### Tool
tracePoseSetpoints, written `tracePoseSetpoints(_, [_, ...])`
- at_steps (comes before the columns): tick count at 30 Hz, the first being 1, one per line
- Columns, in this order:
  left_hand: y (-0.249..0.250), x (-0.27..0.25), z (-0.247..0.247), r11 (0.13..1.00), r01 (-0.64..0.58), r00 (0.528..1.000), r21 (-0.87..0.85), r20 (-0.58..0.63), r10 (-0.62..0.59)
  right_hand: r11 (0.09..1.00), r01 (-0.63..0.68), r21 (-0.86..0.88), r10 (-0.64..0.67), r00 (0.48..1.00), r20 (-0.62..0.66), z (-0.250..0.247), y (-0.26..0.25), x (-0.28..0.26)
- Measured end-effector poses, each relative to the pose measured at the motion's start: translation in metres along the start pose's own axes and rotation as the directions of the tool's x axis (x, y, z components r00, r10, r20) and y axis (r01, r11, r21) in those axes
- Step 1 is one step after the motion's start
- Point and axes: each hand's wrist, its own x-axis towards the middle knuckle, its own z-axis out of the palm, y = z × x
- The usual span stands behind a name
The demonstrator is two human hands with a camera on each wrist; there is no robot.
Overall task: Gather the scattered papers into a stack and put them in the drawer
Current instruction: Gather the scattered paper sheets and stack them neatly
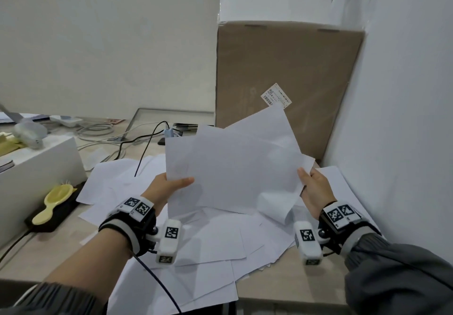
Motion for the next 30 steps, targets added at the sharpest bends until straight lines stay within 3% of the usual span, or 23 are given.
tracePoseSetpoints(2, [0.0,0.002,0.005,1.0,-0.003,1.0,0.002,-0.01,0.003,0.996,-0.038,0.086,0.034,0.998,0.057,0.001,0.004,-0.003])
tracePoseSetpoints(5, [0.001,0.006,0.009,0.999,-0.02,0.998,0.037,-0.058,0.023,0.997,-0.047,0.068,0.04,0.994,0.104,0.004,0.001,-0.007])
tracePoseSetpoints(10, [0.004,0.006,-0.003,0.994,-0.016,0.998,0.112,-0.062,0.024,0.991,0.064,-0.121,-0.056,0.996,0.073,0.0,-0.013,-0.003])
tracePoseSetpoints(14, [0.001,0.003,-0.014,0.991,0.009,0.999,0.132,-0.042,-0.004,0.935,0.101,-0.34,-0.081,0.994,0.073,-0.01,-0.016,-0.003])
tracePoseSetpoints(21, [0.001,0.008,-0.007,0.984,0.001,0.998,0.176,-0.06,0.01,0.887,0.116,-0.446,-0.102,0.993,0.056,-0.016,-0.017,-0.002])
tracePoseSetpoints(26, [0.008,0.007,-0.013,0.986,0.048,0.999,0.157,-0.028,-0.045,0.804,0.137,-0.578,-0.044,0.984,0.172,-0.02,-0.025,-0.01])
tracePoseSetpoints(30, [0.001,0.001,-0.02,0.978,0.121,0.993,0.17,-0.02,-0.119,0.766,0.074,-0.638,0.001,0.993,0.117,-0.026,-0.026,-0.012])
